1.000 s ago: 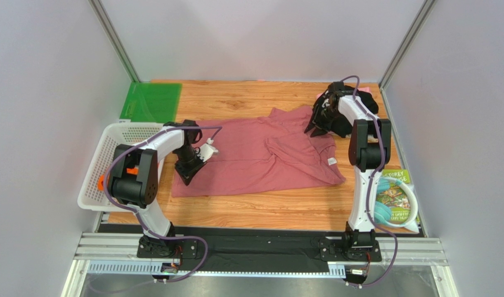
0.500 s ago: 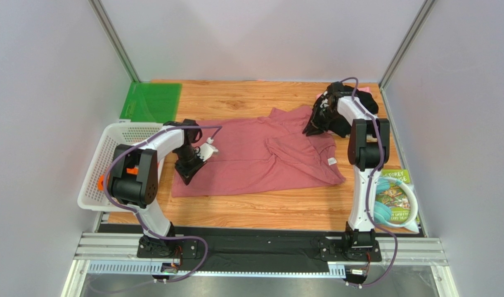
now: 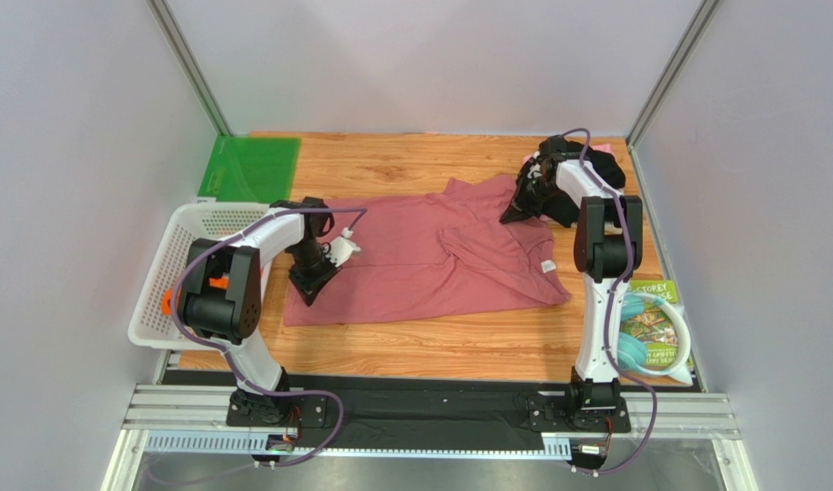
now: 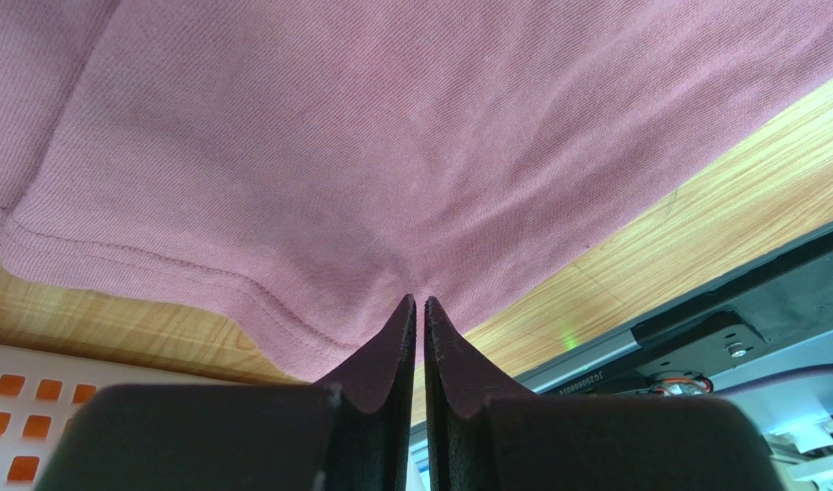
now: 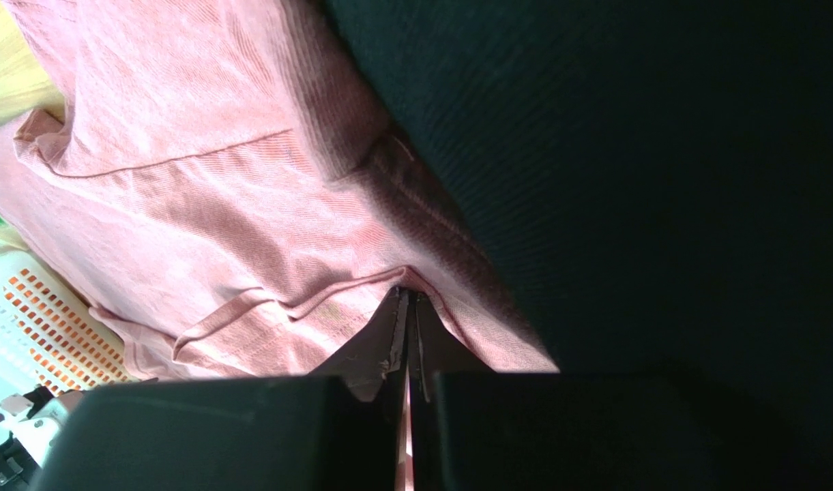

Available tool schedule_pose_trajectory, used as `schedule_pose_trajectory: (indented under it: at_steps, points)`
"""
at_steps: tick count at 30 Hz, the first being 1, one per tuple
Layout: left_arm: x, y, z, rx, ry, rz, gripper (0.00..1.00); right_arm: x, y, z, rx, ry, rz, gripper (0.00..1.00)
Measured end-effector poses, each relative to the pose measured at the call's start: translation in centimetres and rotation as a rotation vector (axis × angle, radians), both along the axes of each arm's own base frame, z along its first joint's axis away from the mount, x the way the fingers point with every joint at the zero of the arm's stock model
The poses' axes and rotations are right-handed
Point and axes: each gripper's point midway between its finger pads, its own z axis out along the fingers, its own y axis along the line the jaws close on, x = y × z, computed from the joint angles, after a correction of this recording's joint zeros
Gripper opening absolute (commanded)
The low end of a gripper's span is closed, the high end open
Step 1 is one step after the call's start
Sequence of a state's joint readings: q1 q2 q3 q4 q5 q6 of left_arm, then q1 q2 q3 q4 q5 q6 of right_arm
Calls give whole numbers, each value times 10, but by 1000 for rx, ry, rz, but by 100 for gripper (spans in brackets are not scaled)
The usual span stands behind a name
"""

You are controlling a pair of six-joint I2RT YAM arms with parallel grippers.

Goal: Fold and stack the t-shirts
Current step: Fold the flattened tshirt in 1/3 of the way

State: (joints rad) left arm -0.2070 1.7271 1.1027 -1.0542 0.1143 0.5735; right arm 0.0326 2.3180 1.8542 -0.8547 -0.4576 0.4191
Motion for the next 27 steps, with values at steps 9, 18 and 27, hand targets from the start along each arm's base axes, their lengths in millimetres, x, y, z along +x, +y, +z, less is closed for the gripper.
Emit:
schedule_pose_trajectory:
  at_steps: [9, 18, 27]
  points:
    - [0, 0, 0, 0, -1, 0, 12, 1, -3, -1, -7, 2, -8, 0]
    - [0, 0, 0, 0, -1, 0, 12, 6, -23, 2, -29, -11, -51, 38]
    - [11, -3, 1, -6, -35, 23, 11, 8, -25, 3, -1, -27, -56, 34]
